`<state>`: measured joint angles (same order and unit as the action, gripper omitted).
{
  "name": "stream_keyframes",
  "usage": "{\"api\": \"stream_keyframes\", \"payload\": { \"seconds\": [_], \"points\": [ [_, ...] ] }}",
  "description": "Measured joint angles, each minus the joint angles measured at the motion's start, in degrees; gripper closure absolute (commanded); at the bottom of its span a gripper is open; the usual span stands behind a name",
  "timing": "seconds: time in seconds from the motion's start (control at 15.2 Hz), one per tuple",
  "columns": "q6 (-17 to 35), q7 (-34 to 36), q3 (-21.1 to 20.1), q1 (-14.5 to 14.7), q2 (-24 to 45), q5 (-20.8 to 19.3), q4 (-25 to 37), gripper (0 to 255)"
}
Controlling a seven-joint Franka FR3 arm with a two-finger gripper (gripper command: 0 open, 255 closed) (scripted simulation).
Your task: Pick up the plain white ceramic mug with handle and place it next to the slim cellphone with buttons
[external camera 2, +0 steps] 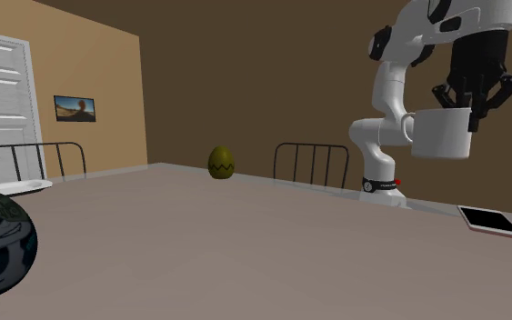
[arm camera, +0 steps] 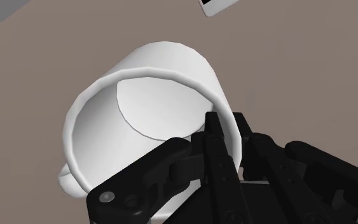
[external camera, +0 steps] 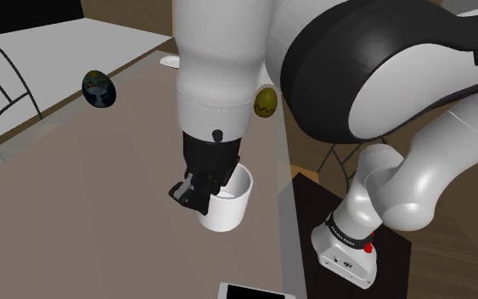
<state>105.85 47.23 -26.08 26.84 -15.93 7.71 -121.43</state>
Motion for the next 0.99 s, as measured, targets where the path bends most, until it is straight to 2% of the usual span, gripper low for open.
{"api": "stream_keyframes", "payload": {
  "seconds": [0.99],
  "points": [
    [11.5,1.0,-1.6,0.3,2.8,-0.3,-8.8,255]
  ]
}}
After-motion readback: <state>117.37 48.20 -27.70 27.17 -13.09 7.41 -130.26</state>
